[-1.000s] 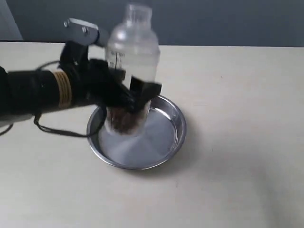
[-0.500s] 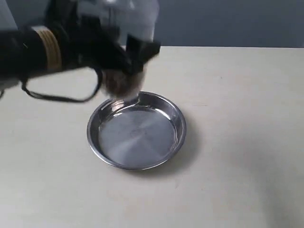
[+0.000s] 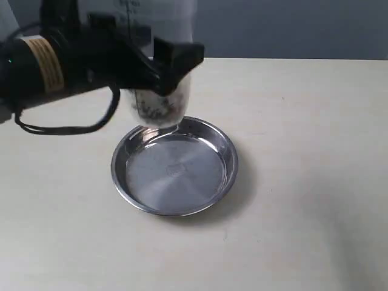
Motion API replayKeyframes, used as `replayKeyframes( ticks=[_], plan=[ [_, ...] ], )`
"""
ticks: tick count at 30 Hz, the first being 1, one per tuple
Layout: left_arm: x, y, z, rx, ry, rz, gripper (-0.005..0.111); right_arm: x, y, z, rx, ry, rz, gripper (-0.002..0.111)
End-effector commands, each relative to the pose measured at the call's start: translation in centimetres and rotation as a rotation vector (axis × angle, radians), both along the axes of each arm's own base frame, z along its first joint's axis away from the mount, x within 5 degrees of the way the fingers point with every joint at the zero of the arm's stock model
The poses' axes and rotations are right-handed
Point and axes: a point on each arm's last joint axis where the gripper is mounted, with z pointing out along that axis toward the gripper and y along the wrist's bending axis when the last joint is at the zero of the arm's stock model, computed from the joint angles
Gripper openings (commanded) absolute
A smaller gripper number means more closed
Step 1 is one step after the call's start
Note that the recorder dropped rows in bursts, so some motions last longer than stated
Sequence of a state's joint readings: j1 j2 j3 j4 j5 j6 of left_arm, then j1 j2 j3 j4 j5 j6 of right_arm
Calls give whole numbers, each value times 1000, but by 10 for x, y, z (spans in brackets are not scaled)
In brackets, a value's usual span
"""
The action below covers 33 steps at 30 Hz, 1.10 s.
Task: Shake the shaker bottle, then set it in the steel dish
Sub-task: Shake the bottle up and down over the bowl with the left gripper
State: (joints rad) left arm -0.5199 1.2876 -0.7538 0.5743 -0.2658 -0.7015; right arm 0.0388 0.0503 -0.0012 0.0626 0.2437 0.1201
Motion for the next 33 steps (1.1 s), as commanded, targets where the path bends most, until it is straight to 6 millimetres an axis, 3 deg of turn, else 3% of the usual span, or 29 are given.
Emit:
replayKeyframes(
  ticks=[1,3,4,5,6,7,8,9,10,12,13,14,17,18,19,20,22,23,24,25,28,29,30,33],
  plan=[
    [3,-5,-52,15,145,-10,0,0,0,1,-2,-10,1,-1],
    [-2,-5,8,-73,-85,-54,0,0,0,1,-4,-10,1,-1],
    [-4,-2,25,-62,-147,-47,0,0,0,1,-4,-10,1,-1],
    [-3,0,28,-53,-136,-20,0,0,0,0,-4,-8,1,-1],
    [0,1,14,-30,-53,14,0,0,0,0,-6,-4,2,-1],
    [3,2,-22,32,86,45,0,0,0,0,-6,-4,2,-1],
    [4,2,-76,85,259,68,0,0,0,0,-6,-4,2,-1],
    [5,2,-83,65,280,74,0,0,0,0,-6,-4,2,-1],
    [7,-2,-49,-46,159,48,0,0,0,0,-6,-4,2,-1],
    [1,-1,5,-71,-53,-5,0,0,0,0,-6,-4,2,-1],
    [0,1,16,-45,-80,6,0,0,0,0,-6,-4,2,-1],
    [0,2,11,-23,-45,24,0,0,0,0,-6,-4,2,-1],
    [2,5,-67,121,217,58,0,0,0,0,-6,-4,2,-1],
    [5,5,-81,124,251,61,0,0,0,0,-6,-4,2,-1],
    [7,3,-75,87,227,56,0,0,0,0,-6,-4,2,-1],
    [9,0,-55,30,153,39,0,0,0,0,-6,-4,2,-1],
    [6,-1,10,-35,-107,-7,0,0,0,0,-7,-8,1,-1],
    [4,1,29,-27,-169,0,0,0,0,0,-7,-8,1,-1],
    [6,2,30,-22,-138,29,0,0,0,0,-7,-8,1,-1],
    [10,2,11,5,-28,60,0,0,0,0,-7,-8,1,-1],
    [12,0,-84,110,292,99,0,0,0,0,-7,-8,1,-1],
    [12,-1,-95,98,323,99,0,0,0,0,-7,-8,1,-1],
    [14,-2,-89,62,307,99,0,0,0,0,-7,-8,1,-1],
    [8,-5,-17,-39,16,8,0,0,0,0,-2,-7,1,-1]
  ],
)
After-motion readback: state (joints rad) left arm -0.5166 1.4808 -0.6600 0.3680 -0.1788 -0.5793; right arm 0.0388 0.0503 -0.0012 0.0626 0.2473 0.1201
